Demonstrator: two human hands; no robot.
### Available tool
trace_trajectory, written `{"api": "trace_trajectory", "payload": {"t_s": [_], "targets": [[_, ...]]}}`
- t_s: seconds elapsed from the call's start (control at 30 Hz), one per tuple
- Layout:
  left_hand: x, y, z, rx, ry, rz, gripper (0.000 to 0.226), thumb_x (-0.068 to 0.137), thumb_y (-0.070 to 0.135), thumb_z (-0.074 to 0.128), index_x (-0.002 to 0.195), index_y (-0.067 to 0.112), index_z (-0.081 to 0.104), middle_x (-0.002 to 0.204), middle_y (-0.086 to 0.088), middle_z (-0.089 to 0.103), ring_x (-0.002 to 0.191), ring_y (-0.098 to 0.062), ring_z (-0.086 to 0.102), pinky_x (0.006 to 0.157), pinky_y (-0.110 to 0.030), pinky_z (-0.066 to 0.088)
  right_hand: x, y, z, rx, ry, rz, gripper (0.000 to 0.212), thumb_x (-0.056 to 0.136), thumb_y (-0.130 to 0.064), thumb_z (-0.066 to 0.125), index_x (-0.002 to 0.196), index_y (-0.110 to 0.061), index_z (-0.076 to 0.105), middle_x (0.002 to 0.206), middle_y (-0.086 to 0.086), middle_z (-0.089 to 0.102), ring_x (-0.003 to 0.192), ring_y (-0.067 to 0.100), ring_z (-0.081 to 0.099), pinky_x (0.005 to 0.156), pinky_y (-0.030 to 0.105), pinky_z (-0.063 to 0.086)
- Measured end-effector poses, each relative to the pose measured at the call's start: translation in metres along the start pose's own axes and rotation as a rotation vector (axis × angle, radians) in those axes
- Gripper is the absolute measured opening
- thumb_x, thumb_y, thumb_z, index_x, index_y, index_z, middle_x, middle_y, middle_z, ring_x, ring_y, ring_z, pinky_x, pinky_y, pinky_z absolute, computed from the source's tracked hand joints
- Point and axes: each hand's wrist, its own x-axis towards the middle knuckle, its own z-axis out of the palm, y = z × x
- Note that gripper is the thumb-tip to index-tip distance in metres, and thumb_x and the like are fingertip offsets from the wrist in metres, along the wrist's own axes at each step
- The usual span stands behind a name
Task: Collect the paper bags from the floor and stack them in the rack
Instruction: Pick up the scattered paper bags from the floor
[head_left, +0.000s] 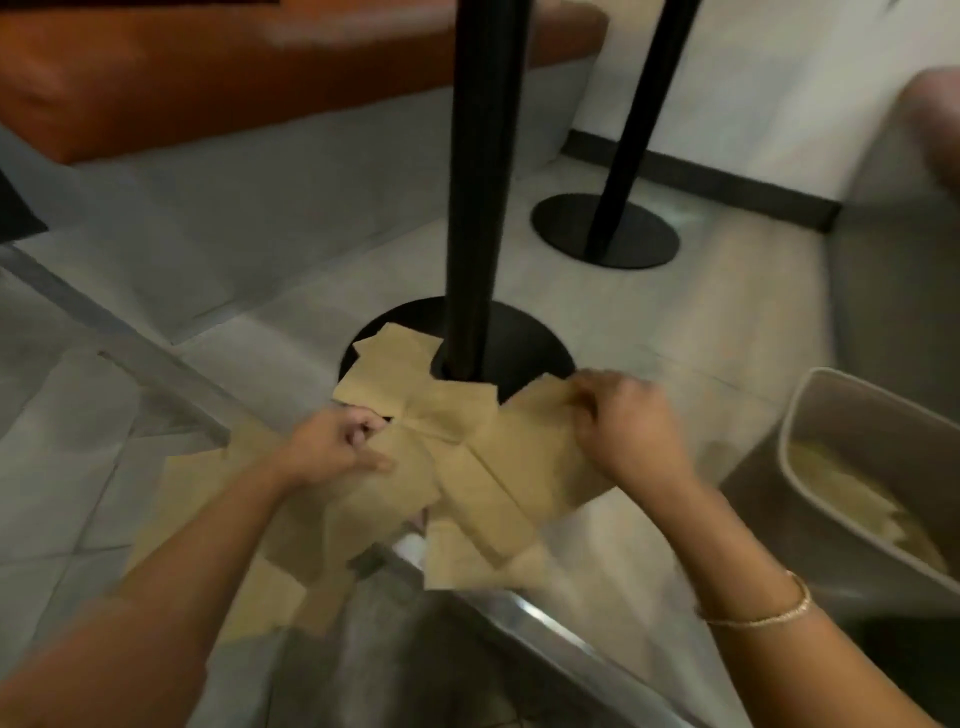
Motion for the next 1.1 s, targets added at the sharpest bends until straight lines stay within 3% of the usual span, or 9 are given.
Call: {"api": "trace_trajectory", "payload": {"t_s": [0.1, 0.23, 0.33, 0.4, 0.6, 0.77, 0.87, 0.93, 1.1], "targets": [[0.007, 0.084, -0.016, -0.165, 0.172, 0.161, 0.020, 0.072, 0.014, 0.079, 0.074, 0.021, 0.060, 0.063, 0.006, 0.049, 0.058, -0.007, 0.044, 0.050, -0.006, 0.034, -0.016, 0.034, -0.078, 0.027, 0.256, 0.105, 0.036, 0.086, -0.004, 0.050, 0.116, -0.017, 0.064, 0.112, 0.013, 0.066, 0.104, 0.034, 0.060, 0.092, 0.043, 0.048], [0.000, 0.196, -0.018, -0.434, 0.299, 0.391, 0.026, 0.081, 0.012, 0.070, 0.071, 0.030, 0.055, 0.071, 0.011, 0.055, 0.064, 0.000, 0.051, 0.059, -0.013, 0.042, -0.049, 0.076, -0.155, -0.048, 0.587, 0.269, 0.037, 0.086, 0.000, 0.052, 0.118, -0.016, 0.062, 0.113, 0.012, 0.063, 0.103, 0.030, 0.057, 0.093, 0.041, 0.044], [0.001, 0.255, 0.000, -0.516, 0.346, 0.501, 0.027, 0.082, 0.013, 0.070, 0.072, 0.030, 0.052, 0.076, 0.010, 0.057, 0.074, -0.007, 0.056, 0.070, -0.021, 0.049, -0.066, 0.105, -0.176, -0.068, 0.685, 0.406, 0.037, 0.085, 0.000, 0.051, 0.116, -0.018, 0.062, 0.111, 0.013, 0.062, 0.101, 0.034, 0.056, 0.091, 0.048, 0.048], [0.000, 0.283, 0.018, -0.550, 0.332, 0.565, 0.027, 0.082, 0.014, 0.069, 0.072, 0.030, 0.051, 0.077, 0.009, 0.058, 0.078, -0.010, 0.058, 0.073, -0.028, 0.051, -0.073, 0.117, -0.176, -0.094, 0.632, 0.468, 0.036, 0.085, -0.001, 0.051, 0.115, -0.019, 0.061, 0.107, 0.014, 0.062, 0.095, 0.037, 0.057, 0.084, 0.053, 0.051], [-0.006, 0.337, 0.088, -0.538, 0.172, 0.598, 0.030, 0.082, 0.013, 0.070, 0.069, 0.032, 0.050, 0.076, 0.014, 0.056, 0.074, -0.002, 0.054, 0.060, -0.007, 0.041, -0.076, 0.125, -0.149, -0.172, 0.273, 0.616, 0.042, 0.089, -0.006, 0.055, 0.130, -0.018, 0.053, 0.119, 0.017, 0.059, 0.106, 0.038, 0.055, 0.084, 0.043, 0.047], [-0.008, 0.352, 0.132, -0.502, 0.044, 0.627, 0.011, 0.089, 0.015, 0.062, 0.086, 0.022, 0.055, 0.087, 0.010, 0.055, 0.072, 0.005, 0.048, 0.055, -0.003, 0.040, -0.082, 0.131, -0.147, -0.126, 0.462, 0.593, 0.039, 0.089, -0.014, 0.059, 0.127, -0.018, 0.054, 0.118, 0.014, 0.060, 0.103, 0.035, 0.058, 0.081, 0.046, 0.051], [0.000, 0.349, 0.154, -0.443, -0.059, 0.580, 0.008, 0.089, 0.016, 0.062, 0.088, 0.020, 0.056, 0.088, 0.006, 0.057, 0.075, -0.001, 0.051, 0.057, -0.005, 0.038, -0.082, 0.131, -0.150, -0.134, 0.574, 0.583, 0.033, 0.088, -0.024, 0.060, 0.121, -0.021, 0.057, 0.113, 0.011, 0.062, 0.098, 0.032, 0.060, 0.079, 0.051, 0.054], [0.006, 0.344, 0.169, -0.387, -0.134, 0.537, 0.006, 0.089, 0.019, 0.063, 0.092, 0.018, 0.058, 0.090, 0.003, 0.060, 0.082, -0.011, 0.056, 0.060, -0.012, 0.041, -0.081, 0.129, -0.148, -0.126, 0.584, 0.569, 0.032, 0.088, -0.027, 0.060, 0.119, -0.022, 0.058, 0.112, 0.010, 0.061, 0.096, 0.031, 0.059, 0.077, 0.052, 0.054], [0.008, 0.334, 0.202, -0.305, -0.227, 0.490, 0.017, 0.085, 0.016, 0.066, 0.101, 0.012, 0.060, 0.091, -0.003, 0.061, 0.087, -0.017, 0.057, 0.064, -0.019, 0.043, -0.076, 0.125, -0.133, -0.116, 0.499, 0.530, 0.029, 0.088, -0.028, 0.061, 0.116, -0.022, 0.061, 0.116, 0.010, 0.058, 0.097, 0.031, 0.058, 0.078, 0.050, 0.053]]}}
